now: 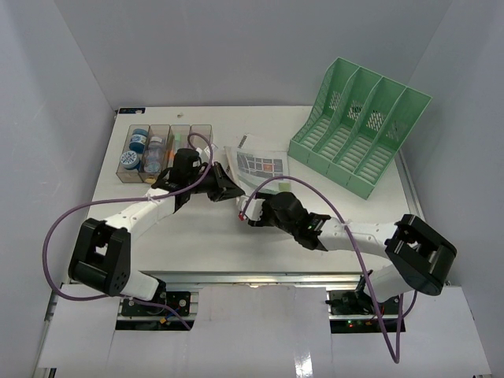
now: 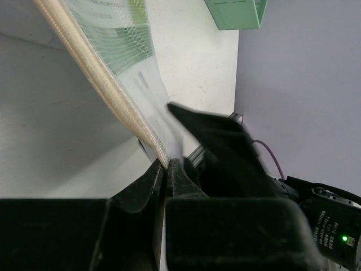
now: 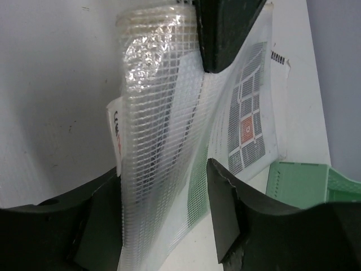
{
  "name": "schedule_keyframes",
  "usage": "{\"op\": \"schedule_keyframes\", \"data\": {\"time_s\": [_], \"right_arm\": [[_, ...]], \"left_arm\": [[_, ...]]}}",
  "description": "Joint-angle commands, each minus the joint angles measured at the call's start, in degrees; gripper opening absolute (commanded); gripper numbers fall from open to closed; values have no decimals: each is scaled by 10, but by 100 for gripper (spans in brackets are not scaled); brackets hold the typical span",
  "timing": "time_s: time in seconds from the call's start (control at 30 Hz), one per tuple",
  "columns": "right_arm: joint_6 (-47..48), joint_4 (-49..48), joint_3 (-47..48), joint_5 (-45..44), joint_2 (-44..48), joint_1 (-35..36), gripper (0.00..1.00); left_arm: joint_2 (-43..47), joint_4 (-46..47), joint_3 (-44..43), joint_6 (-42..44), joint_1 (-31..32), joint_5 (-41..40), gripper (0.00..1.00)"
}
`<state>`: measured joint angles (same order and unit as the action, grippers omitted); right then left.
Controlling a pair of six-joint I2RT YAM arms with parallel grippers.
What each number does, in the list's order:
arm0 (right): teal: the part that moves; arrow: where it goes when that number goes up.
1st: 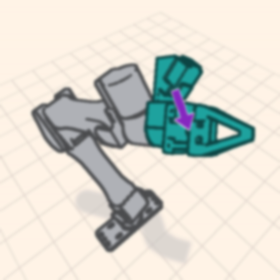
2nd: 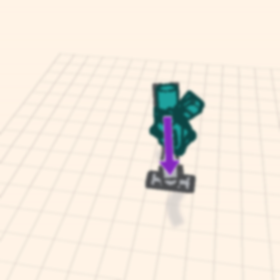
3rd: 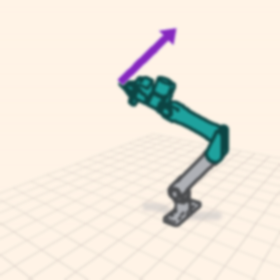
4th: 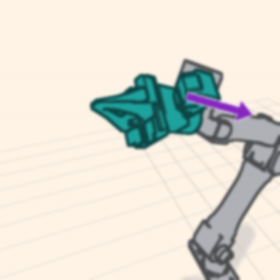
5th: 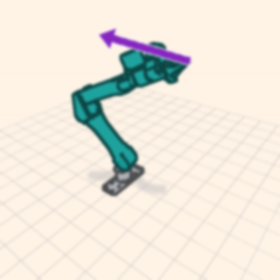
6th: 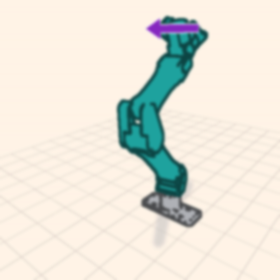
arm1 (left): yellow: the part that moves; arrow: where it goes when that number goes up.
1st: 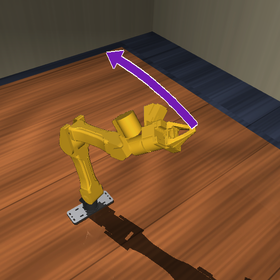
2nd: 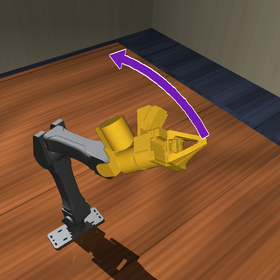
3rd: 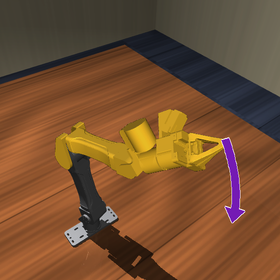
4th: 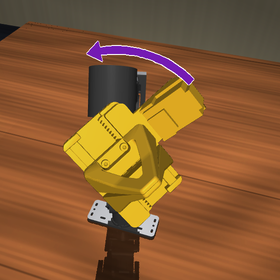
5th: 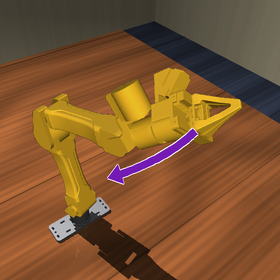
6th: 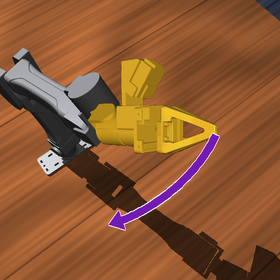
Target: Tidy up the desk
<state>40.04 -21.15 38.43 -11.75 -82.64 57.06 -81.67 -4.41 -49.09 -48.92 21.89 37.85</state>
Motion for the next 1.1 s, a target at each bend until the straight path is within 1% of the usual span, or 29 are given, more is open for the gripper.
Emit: {"op": "schedule_keyframes", "data": {"time_s": [0.0,0.03,0.07,0.1,0.13,0.17,0.2,0.23,0.27,0.3,0.43,0.5,0.6,0.77,0.9,1.07], "right_arm": [[7,-39,-16,43,24,0,15],[6,-34,-18,48,28,0,9],[6,-27,-20,62,34,-2,8],[5,-20,-22,76,40,-3,8],[1,-14,-24,84,47,-5,8],[-2,-5,-27,93,62,-6,8],[-3,-3,-32,100,76,-8,8],[-4,-3,-40,106,91,-11,8],[-3,-2,-48,110,106,-14,8],[-3,-2,-54,112,120,-17,8],[-2,-2,-73,113,159,-28,8],[-1,-2,-82,134,178,-29,8],[-1,1,-91,153,195,-30,8],[6,2,-96,146,227,-30,8],[4,11,-93,154,241,-31,8],[-5,35,-79,171,256,-32,8]], "left_arm": [[42,14,7,-11,3,21,0],[44,14,7,-13,3,21,0],[46,13,8,-13,3,20,1],[48,12,9,-12,3,18,5],[51,11,9,-11,3,10,21],[60,5,10,-8,3,0,50],[68,-1,11,-5,3,-17,70],[76,-11,11,1,3,-38,83],[82,-21,12,7,2,-60,94],[92,-30,14,11,1,-77,98],[131,-46,40,5,-4,-129,98],[137,-59,49,-9,-5,-145,98],[115,-74,46,-26,-5,-147,98],[72,-73,27,-39,-5,-121,98],[45,-83,5,-48,-5,-119,98],[-32,-104,-43,-59,-5,-106,96]]}}
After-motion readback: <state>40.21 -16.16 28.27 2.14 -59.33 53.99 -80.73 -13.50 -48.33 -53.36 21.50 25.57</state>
